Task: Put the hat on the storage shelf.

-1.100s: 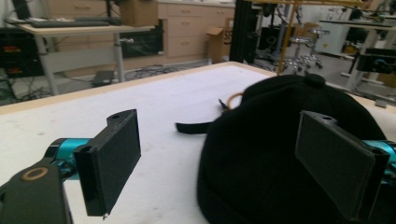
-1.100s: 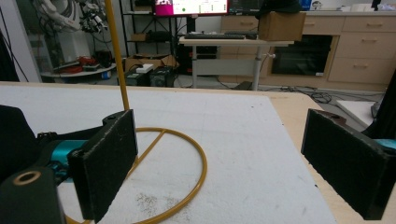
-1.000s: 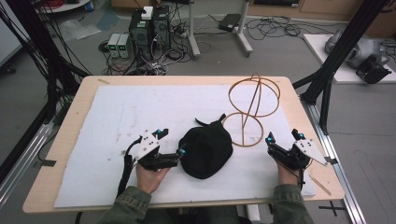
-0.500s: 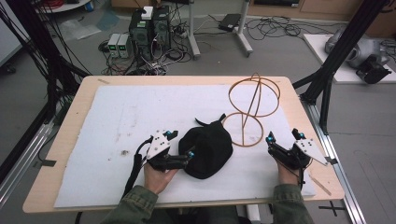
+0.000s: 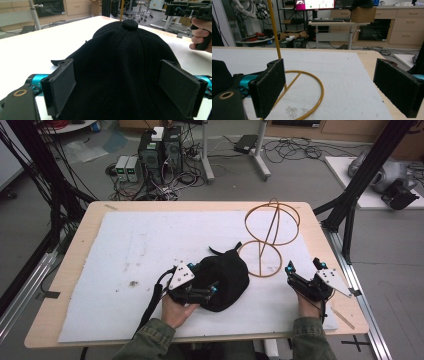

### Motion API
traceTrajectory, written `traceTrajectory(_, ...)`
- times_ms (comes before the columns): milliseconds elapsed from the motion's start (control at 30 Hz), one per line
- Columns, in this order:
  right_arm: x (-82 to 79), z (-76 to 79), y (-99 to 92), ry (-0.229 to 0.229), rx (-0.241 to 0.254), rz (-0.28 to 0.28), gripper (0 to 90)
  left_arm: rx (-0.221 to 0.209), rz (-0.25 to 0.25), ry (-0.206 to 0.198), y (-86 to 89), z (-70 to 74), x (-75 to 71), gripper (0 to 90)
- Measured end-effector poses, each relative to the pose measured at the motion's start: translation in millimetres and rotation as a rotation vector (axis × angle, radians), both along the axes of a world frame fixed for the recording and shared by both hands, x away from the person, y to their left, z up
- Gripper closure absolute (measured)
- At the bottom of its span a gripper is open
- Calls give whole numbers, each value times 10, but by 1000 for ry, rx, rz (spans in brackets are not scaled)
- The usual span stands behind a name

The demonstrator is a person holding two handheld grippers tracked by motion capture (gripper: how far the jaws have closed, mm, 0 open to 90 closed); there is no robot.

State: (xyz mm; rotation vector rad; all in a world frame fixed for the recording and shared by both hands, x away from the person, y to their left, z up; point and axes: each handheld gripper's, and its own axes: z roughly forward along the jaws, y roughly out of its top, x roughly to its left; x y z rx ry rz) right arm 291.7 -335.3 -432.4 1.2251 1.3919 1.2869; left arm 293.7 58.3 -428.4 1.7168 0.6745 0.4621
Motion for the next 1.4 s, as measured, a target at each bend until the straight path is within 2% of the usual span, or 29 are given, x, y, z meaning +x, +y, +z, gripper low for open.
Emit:
traceTrajectory(167,0,0,0,0,3,-1,99,5,-13,4,-8,-4,-7,198)
traceTrajectory(267,0,1,0,-3,4,-1,99,23,-33,14,-16,-17,-7,284)
traceTrajectory(300,0,1,0,-3,4,-1,99,31,-41,17,-19,-23,-7,284)
traceTrajectory(333,0,1,-1,-3,4,-1,99,37,-43,19,-28,-30,-9,375)
traceTrajectory(400,-1,1,-2,-3,5,-1,99,51,-41,22,-39,-36,-16,439)
traceTrajectory(467,1,1,-1,-4,5,-1,99,41,-45,17,-39,-24,-29,539)
traceTrajectory(567,3,-2,3,0,1,1,99,42,-23,2,-32,-10,-37,695)
traceTrajectory(700,3,-2,2,-2,-1,0,99,35,-27,17,-13,-15,-16,870)
traceTrajectory(900,3,-6,6,2,-1,0,100,43,-16,-14,-22,-23,-51,879)
traceTrajectory(1067,4,-7,7,-2,-3,3,100,28,-13,-23,-2,-25,-72,879)
traceTrajectory(1167,3,-9,4,0,-10,3,99,22,-14,-45,11,-12,-96,879)
traceTrajectory(1400,-5,-5,5,-3,-2,-1,100,-52,10,-107,142,89,-137,880)
